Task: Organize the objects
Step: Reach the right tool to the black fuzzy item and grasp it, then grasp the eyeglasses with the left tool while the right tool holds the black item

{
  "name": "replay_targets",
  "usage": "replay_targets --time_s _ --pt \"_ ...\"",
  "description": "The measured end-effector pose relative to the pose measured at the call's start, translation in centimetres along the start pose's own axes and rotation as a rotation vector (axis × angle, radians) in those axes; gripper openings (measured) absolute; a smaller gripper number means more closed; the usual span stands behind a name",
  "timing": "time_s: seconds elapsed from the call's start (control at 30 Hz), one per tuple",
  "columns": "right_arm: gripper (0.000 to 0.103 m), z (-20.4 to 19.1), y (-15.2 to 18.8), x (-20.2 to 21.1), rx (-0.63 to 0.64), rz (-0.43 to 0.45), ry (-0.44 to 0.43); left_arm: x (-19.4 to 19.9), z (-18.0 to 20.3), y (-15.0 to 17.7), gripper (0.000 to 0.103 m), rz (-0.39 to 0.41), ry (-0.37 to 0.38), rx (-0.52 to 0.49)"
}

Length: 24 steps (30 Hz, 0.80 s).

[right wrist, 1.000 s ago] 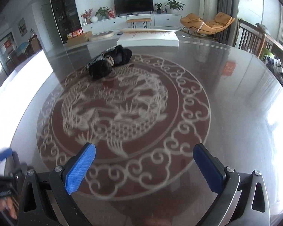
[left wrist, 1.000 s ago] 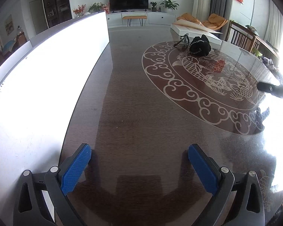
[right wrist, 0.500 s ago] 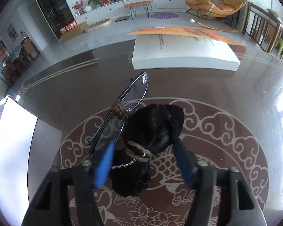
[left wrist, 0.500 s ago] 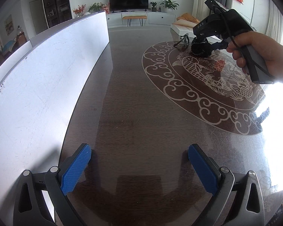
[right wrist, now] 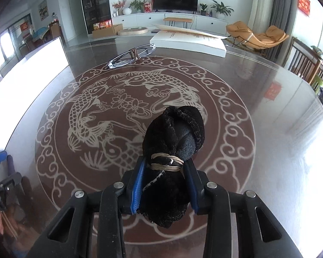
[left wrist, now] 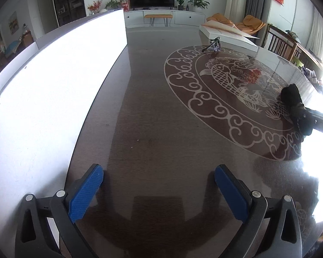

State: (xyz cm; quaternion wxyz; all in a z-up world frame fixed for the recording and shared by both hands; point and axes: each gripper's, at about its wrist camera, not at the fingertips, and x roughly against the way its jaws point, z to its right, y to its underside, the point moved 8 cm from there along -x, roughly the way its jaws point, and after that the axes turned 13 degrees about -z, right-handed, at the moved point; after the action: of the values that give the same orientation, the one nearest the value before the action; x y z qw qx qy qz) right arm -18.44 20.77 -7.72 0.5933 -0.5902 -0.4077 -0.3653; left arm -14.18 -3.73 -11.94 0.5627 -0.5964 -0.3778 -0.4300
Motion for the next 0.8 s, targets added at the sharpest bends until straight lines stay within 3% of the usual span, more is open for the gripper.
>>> replay_targets --time_s 0.17,0.27,0.37,0.47,0.67,0.73,0.77,0.8 --pt "0.060 0.6 0.8 0.0 -0.013 0.034 -0.017 -2.4 4.9 -6.2 0.103 -0.032 0.046 -0.139" --pt "0.077 0.0 0.6 -0.5 0.017 0.017 -0.007 -4.3 6.9 -11.3 0.103 -0.031 0.052 -0.155" --pt "0.088 -0.7 0.3 -1.0 0.055 0.001 0.035 -6.2 9.1 -16.1 0.103 -0.094 0.046 -0.156" --pt "0.091 -0.4 0.9 -1.2 0.047 -0.004 0.018 -7.9 11.6 -20.8 0.103 -0.151 0.027 -0.174" --pt "0.093 -0.4 1.1 -1.4 0.043 -0.005 0.022 -10.2 14.3 -27.2 0.102 -0.115 0.043 -0.172" --pt "0.093 -0.4 1.1 -1.4 0.043 -0.005 0.023 -9.7 14.5 -28.0 0.072 -0.057 0.053 -0.192" --pt "0.093 -0.4 1.1 -1.4 0.043 -0.005 0.022 -9.2 14.3 -28.1 0.038 -0.037 0.055 -0.201" --pt "0.093 -0.4 1.1 -1.4 0.043 -0.005 0.022 -9.0 14.3 -27.8 0.025 -0.037 0.061 -0.212"
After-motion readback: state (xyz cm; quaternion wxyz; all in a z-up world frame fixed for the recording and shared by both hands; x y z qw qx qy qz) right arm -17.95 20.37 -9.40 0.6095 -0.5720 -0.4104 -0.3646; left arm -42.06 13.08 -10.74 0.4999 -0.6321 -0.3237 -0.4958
